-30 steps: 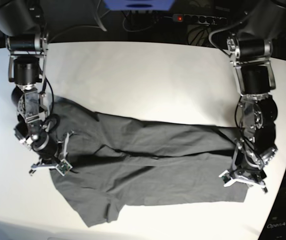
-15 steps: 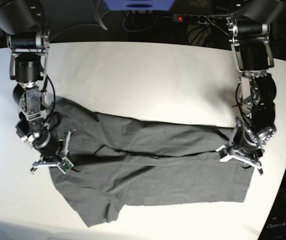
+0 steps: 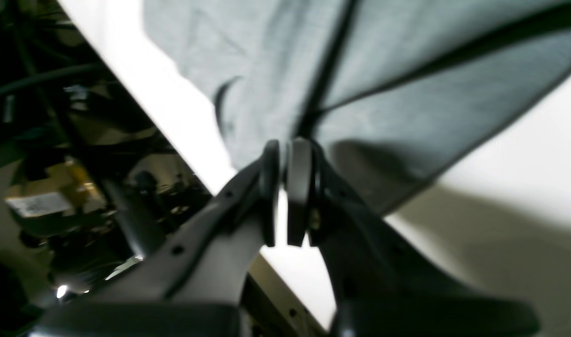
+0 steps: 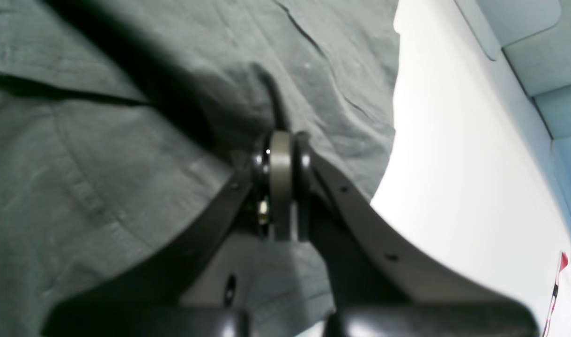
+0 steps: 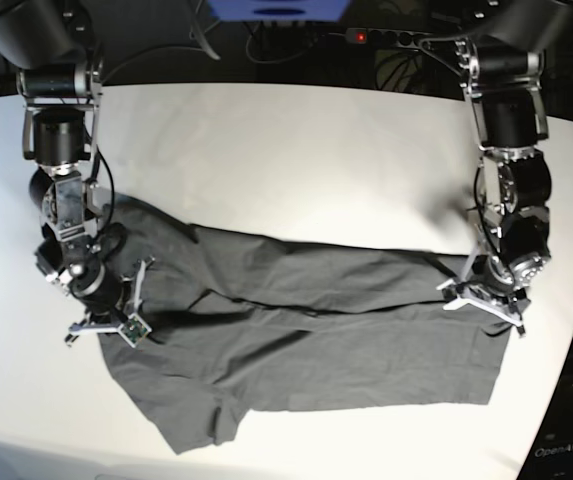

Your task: Fold the T-shirt properly

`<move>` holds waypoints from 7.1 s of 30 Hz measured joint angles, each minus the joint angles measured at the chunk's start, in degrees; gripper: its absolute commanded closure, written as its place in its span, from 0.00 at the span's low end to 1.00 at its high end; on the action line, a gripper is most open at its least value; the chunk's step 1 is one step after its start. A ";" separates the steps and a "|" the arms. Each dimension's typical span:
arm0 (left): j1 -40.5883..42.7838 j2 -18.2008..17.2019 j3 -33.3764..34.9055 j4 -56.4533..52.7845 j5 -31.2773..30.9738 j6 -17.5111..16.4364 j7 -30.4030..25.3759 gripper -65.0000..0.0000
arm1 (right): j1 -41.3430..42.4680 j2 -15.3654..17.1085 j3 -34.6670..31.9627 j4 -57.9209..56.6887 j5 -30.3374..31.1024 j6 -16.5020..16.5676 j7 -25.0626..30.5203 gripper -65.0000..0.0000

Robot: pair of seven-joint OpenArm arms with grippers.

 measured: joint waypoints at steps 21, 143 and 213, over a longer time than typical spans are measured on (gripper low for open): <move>-5.18 -0.72 0.31 -11.98 0.04 2.38 -0.02 0.96 | 0.02 0.20 0.00 0.00 -0.02 0.00 0.17 1.00; -5.22 -1.88 -1.92 -19.87 -17.00 21.77 1.73 0.96 | 3.98 3.50 -0.50 -4.57 -0.02 0.44 0.17 0.92; 5.66 -0.70 -13.07 -10.16 -19.37 16.94 -11.28 0.96 | -11.02 -22.86 39.89 41.05 3.72 9.66 -40.70 1.00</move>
